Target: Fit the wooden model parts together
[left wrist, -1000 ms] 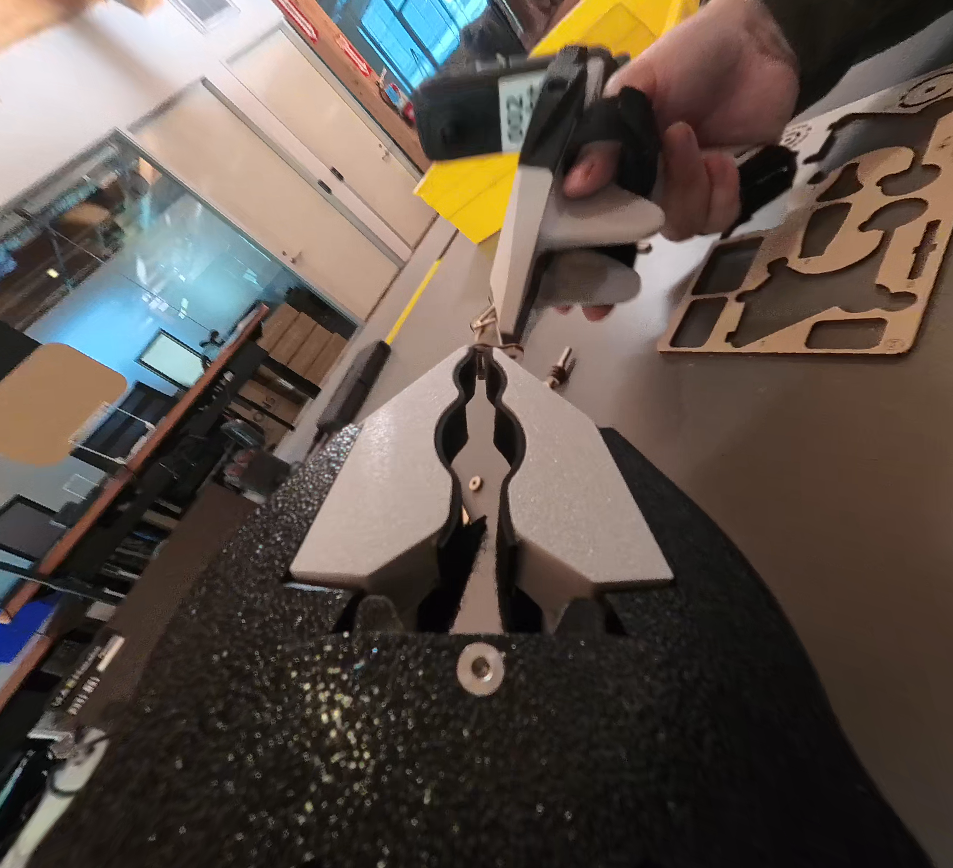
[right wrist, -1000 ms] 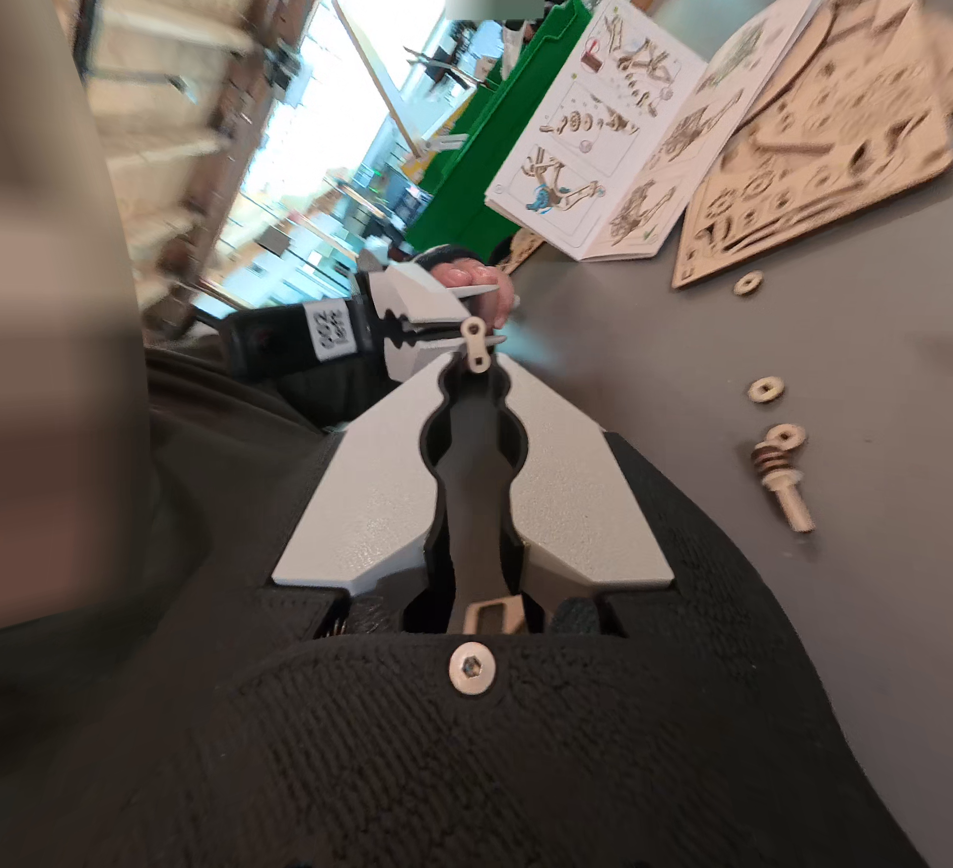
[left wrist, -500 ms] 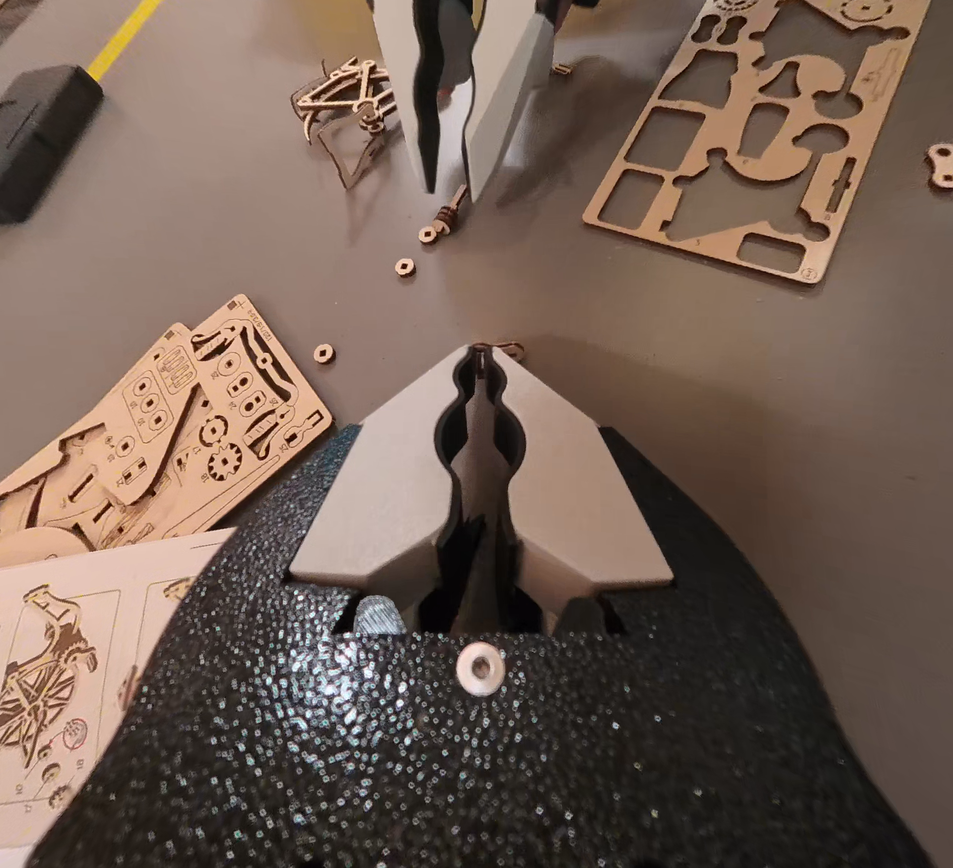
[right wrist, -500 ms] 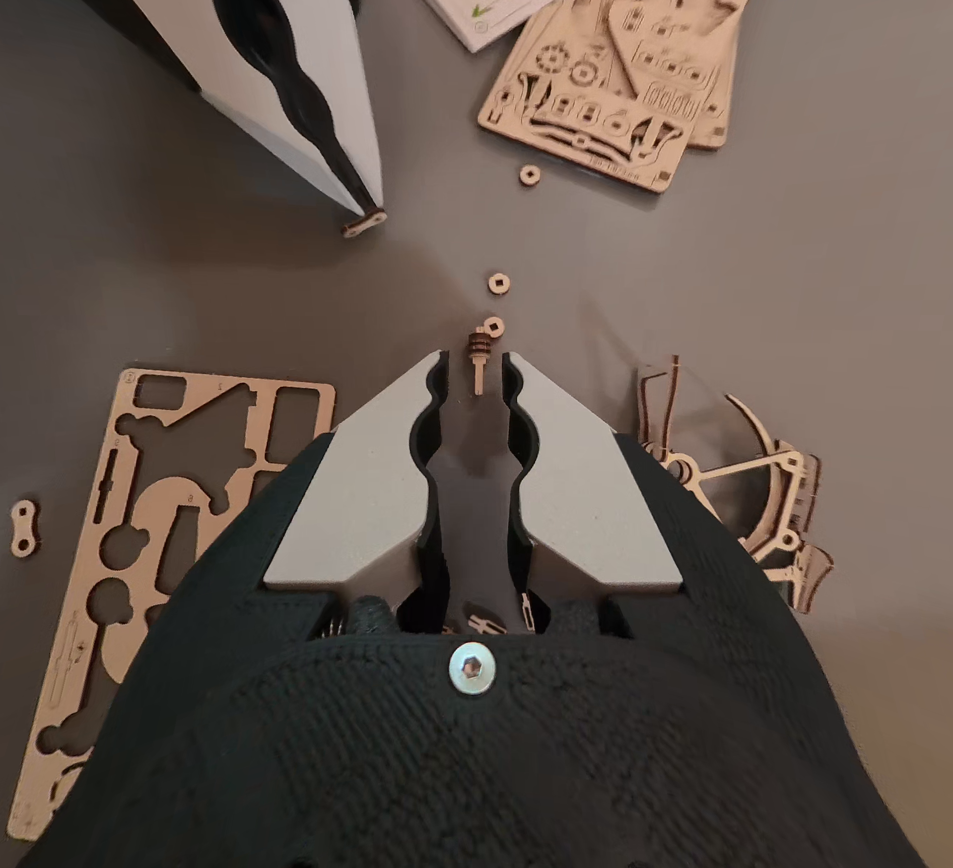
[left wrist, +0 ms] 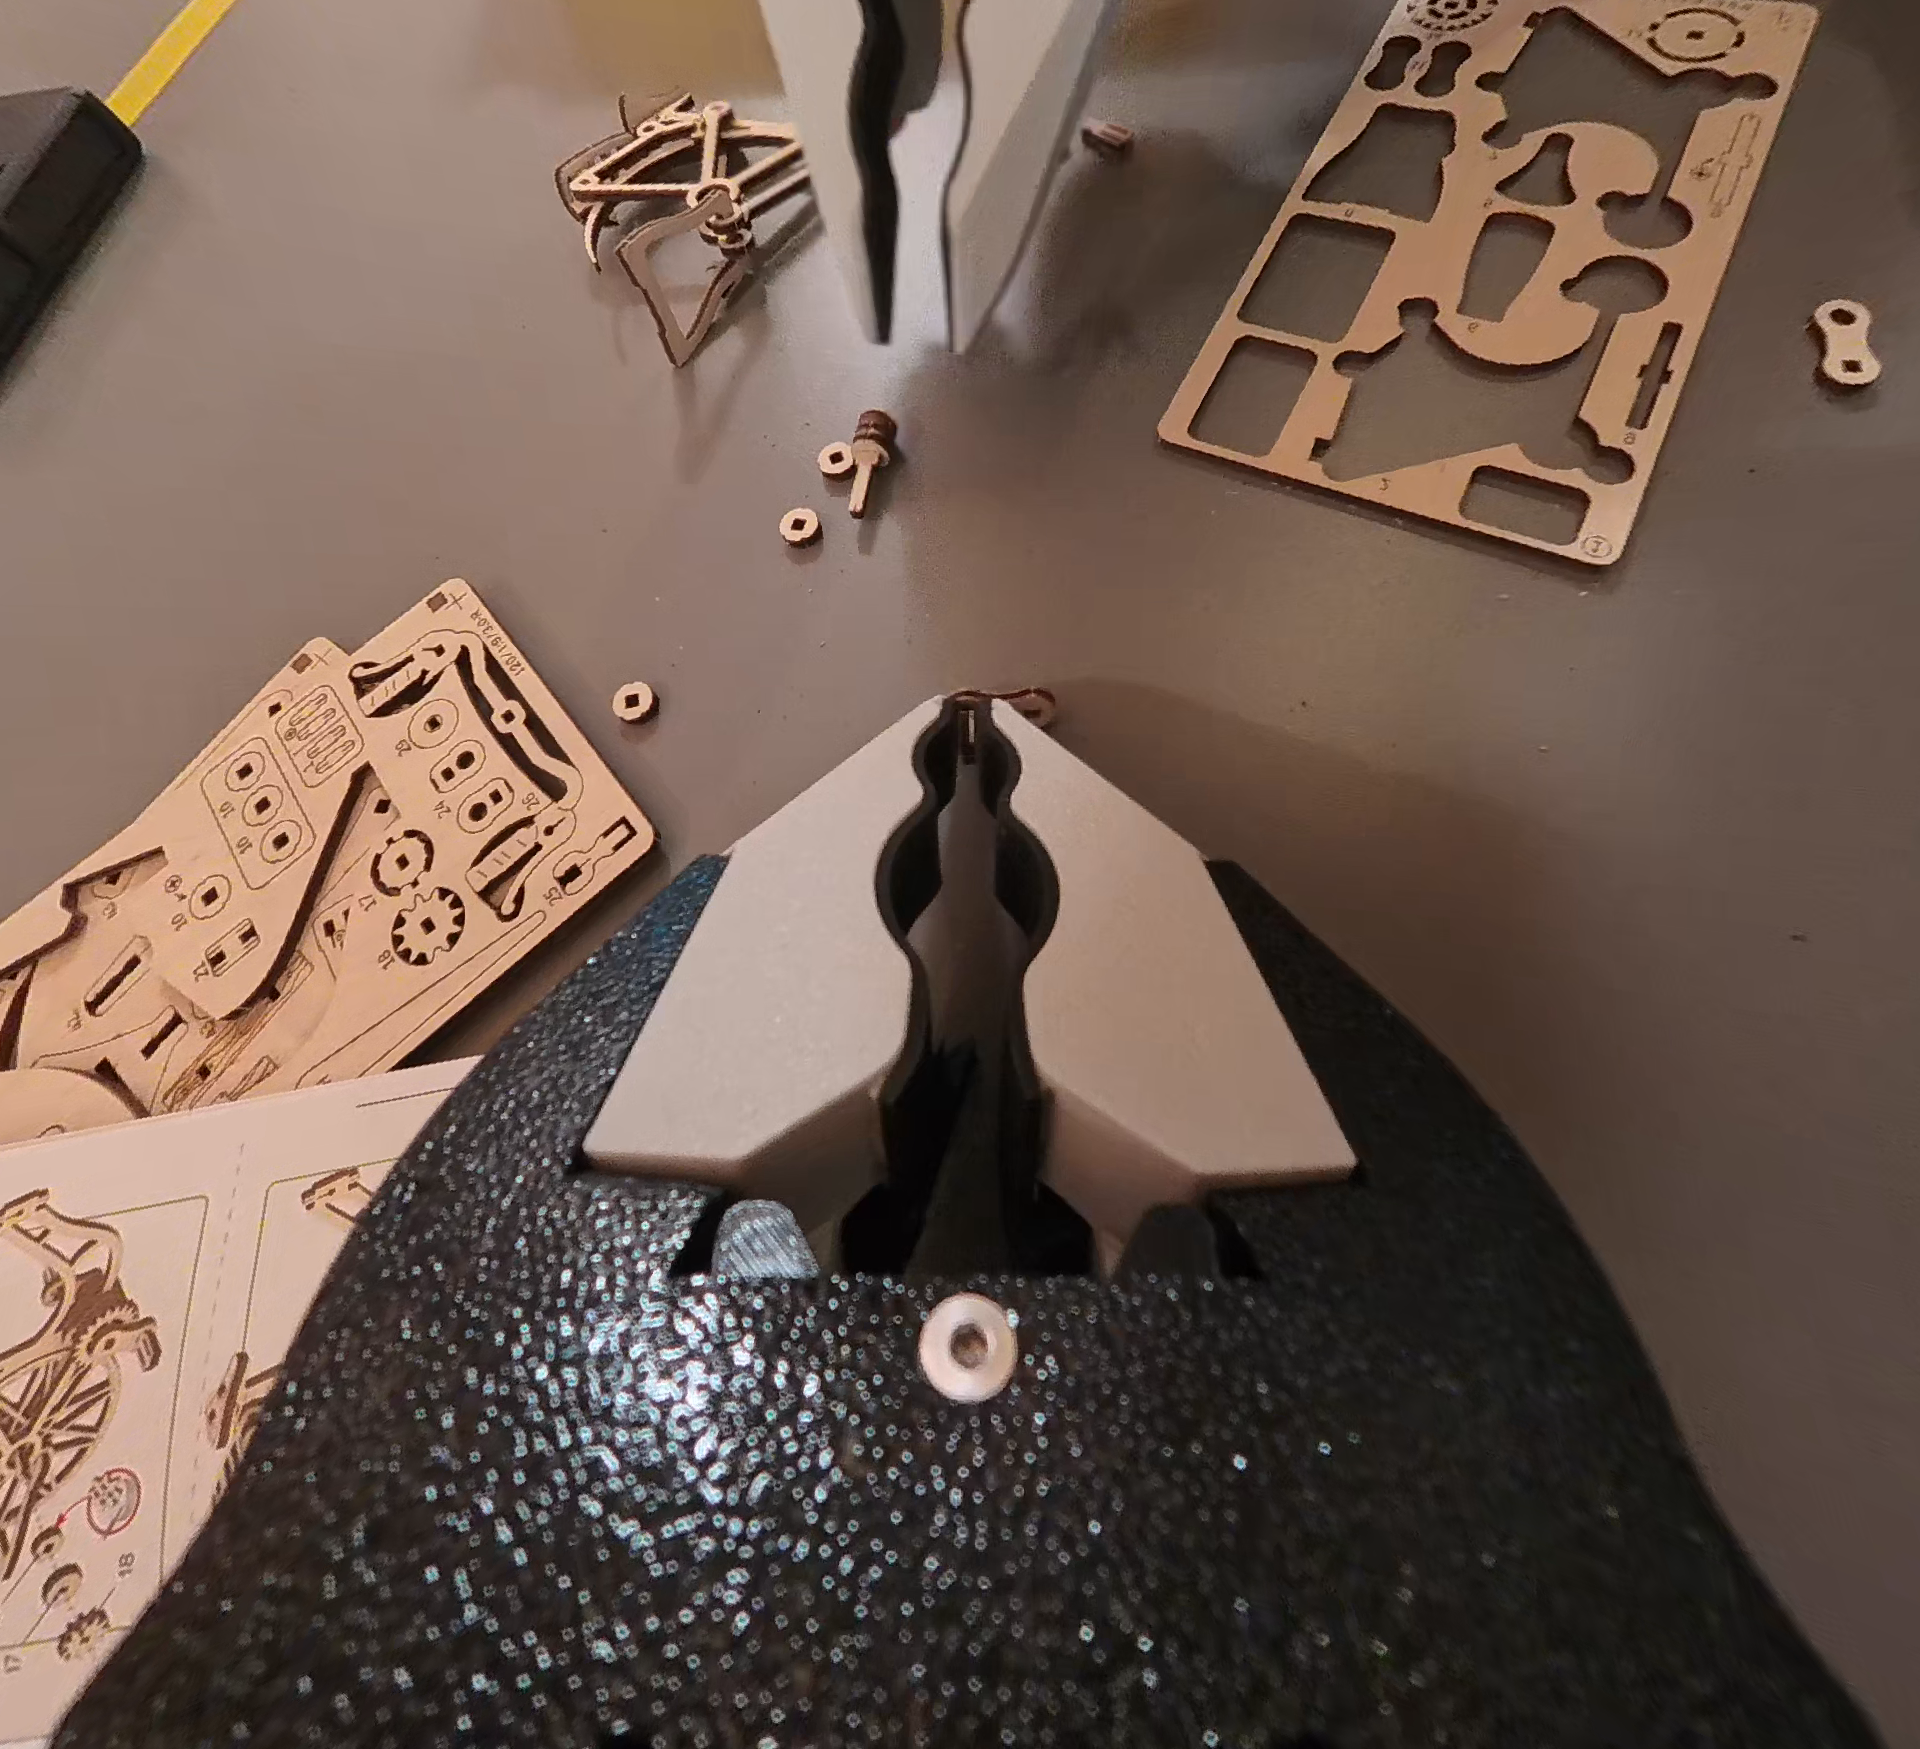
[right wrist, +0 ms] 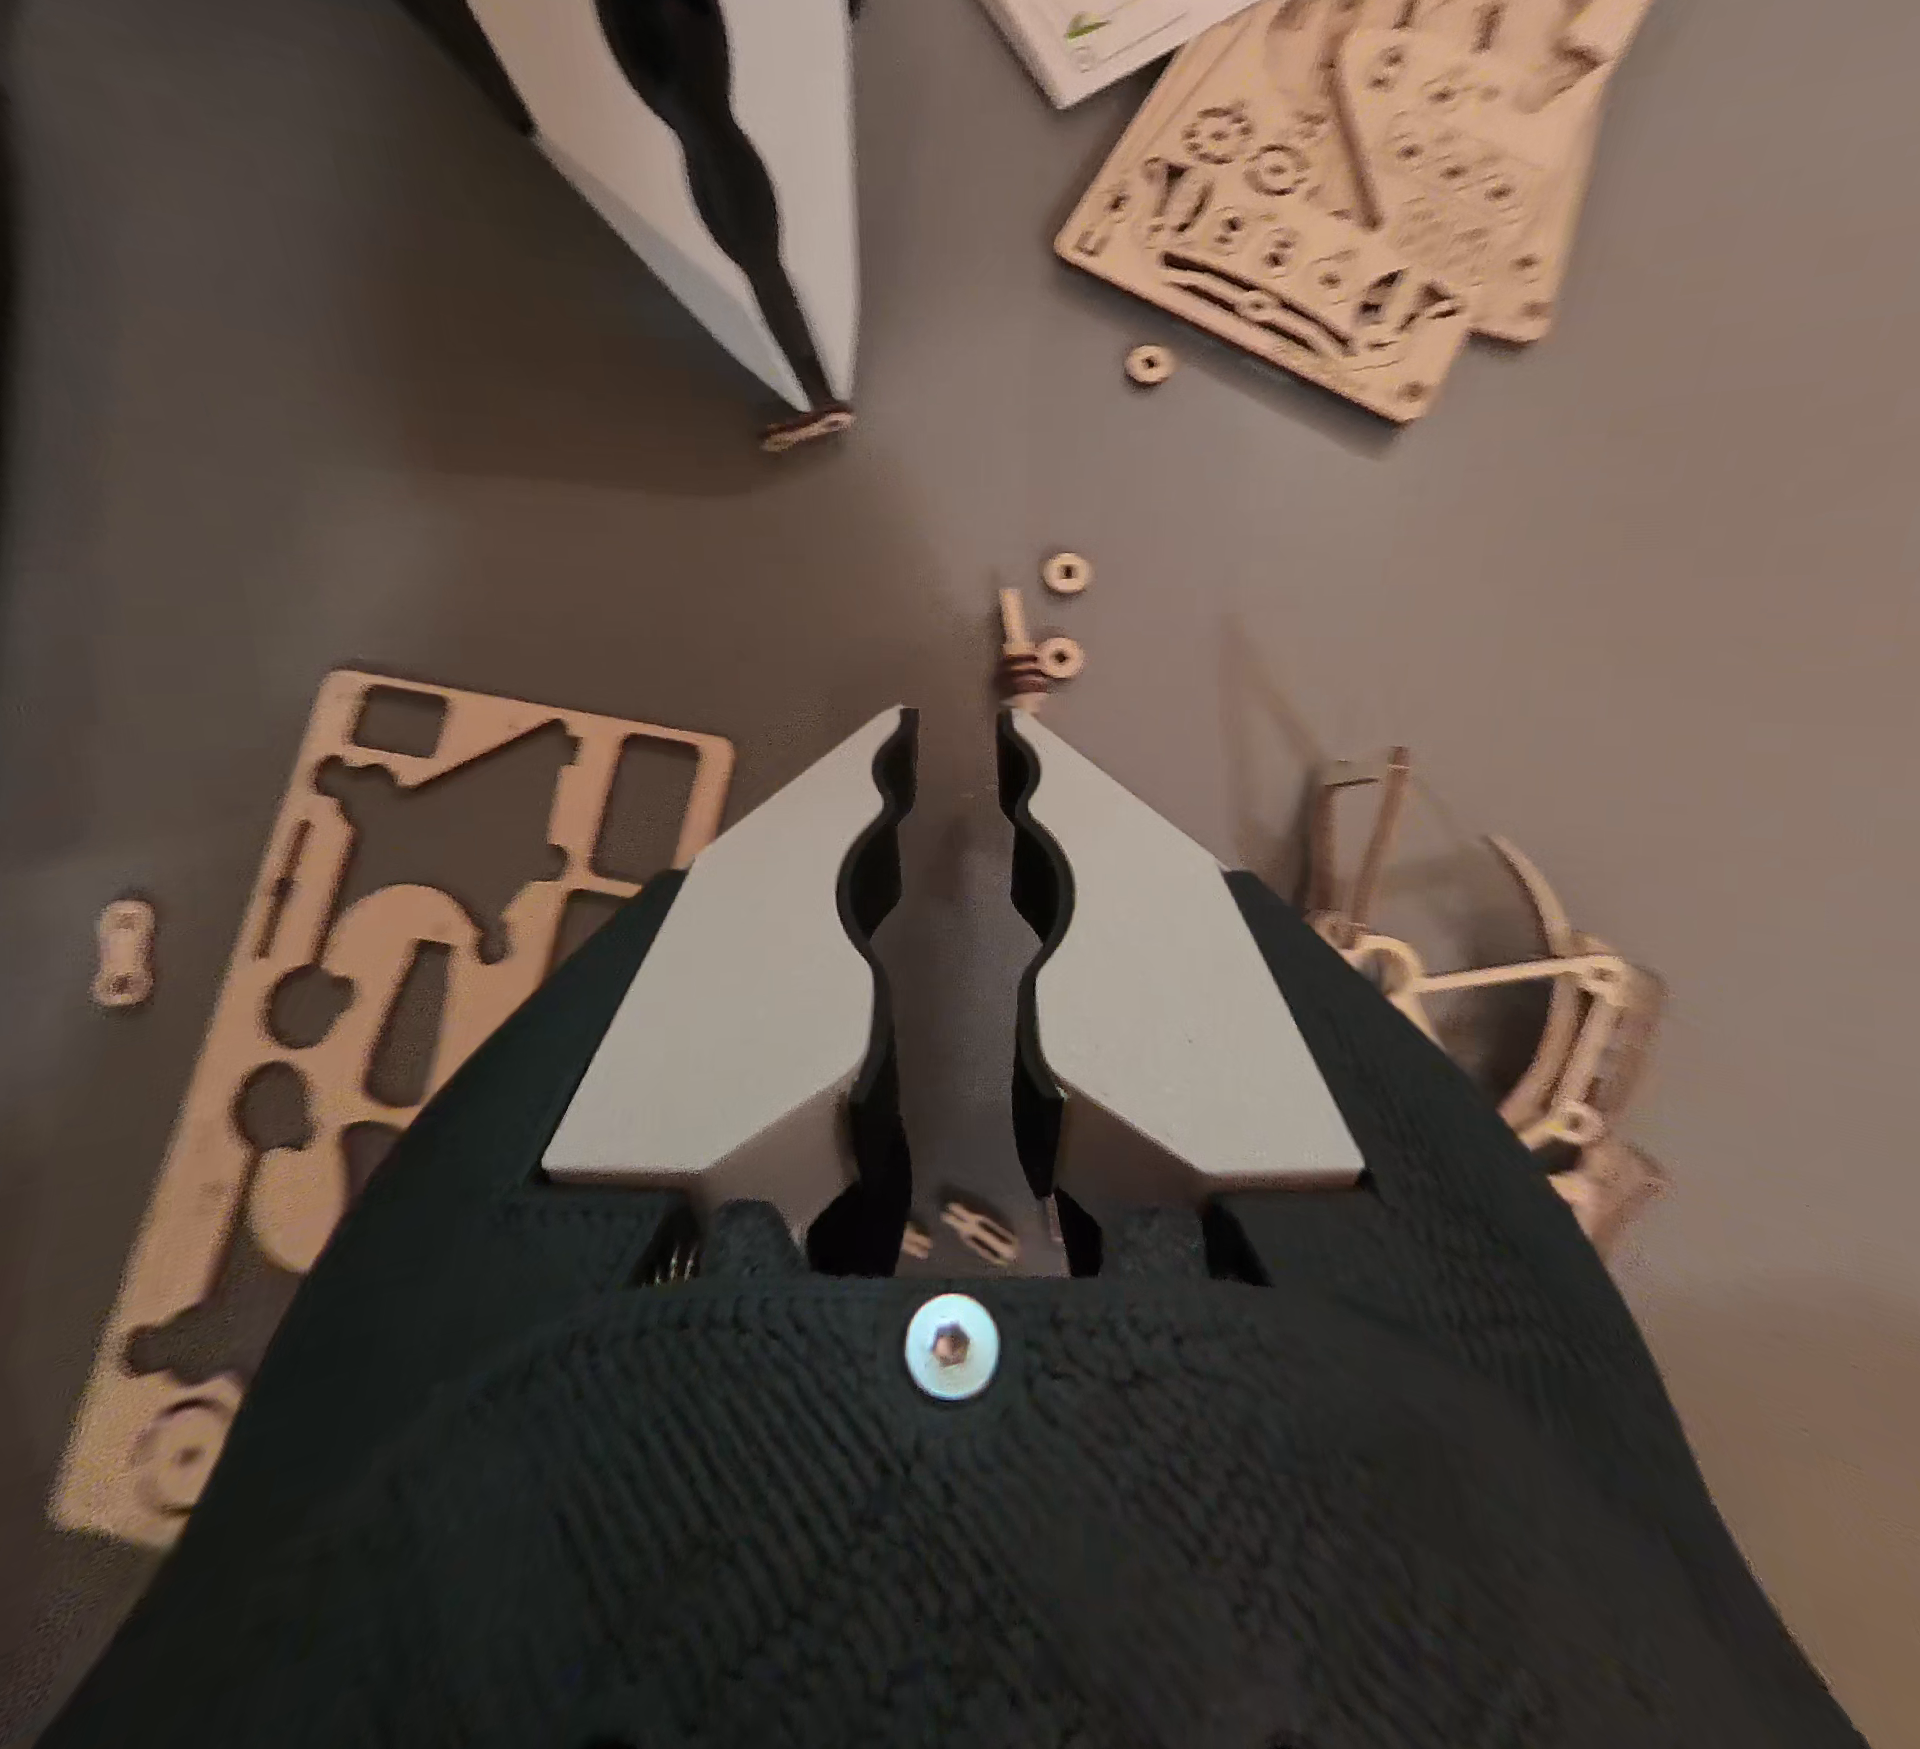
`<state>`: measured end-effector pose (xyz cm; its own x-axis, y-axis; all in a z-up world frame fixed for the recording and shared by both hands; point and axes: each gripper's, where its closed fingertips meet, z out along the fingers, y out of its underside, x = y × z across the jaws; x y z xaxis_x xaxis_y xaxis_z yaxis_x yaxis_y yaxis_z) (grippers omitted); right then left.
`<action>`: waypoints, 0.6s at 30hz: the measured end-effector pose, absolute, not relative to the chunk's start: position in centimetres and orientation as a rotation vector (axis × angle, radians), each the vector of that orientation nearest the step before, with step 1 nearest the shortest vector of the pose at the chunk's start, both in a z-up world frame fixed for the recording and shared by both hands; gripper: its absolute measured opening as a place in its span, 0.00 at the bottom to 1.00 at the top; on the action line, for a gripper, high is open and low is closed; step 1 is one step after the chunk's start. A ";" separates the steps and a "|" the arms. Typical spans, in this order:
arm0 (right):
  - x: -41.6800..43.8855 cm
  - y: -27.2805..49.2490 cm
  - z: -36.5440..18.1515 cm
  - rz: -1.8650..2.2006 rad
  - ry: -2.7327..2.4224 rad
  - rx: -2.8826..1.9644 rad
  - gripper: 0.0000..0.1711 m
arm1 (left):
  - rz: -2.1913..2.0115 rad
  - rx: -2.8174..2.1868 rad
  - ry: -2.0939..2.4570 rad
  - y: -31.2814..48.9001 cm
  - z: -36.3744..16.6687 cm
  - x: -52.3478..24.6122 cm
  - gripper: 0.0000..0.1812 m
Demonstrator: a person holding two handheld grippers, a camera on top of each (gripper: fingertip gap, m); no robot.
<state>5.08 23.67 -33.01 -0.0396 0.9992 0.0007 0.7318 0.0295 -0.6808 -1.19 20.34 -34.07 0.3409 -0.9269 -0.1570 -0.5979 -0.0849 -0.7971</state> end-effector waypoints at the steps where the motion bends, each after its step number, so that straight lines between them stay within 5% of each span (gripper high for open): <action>1: 5.0 24.2 -33.0 0.671 -1.830 -1.711 0.08 | -0.508 -1.787 1.354 20.3 -34.1 -1.2 0.01; 18: 3.2 23.2 -34.1 0.729 -1.927 -1.563 0.04 | -0.525 -1.790 1.361 20.3 -34.1 -1.2 0.01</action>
<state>3.23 23.19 -34.15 -0.1736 0.9817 0.0779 0.6843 0.1771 -0.7073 -1.15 20.26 -34.11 0.3323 -0.9325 -0.1413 -0.5966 -0.0918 -0.7973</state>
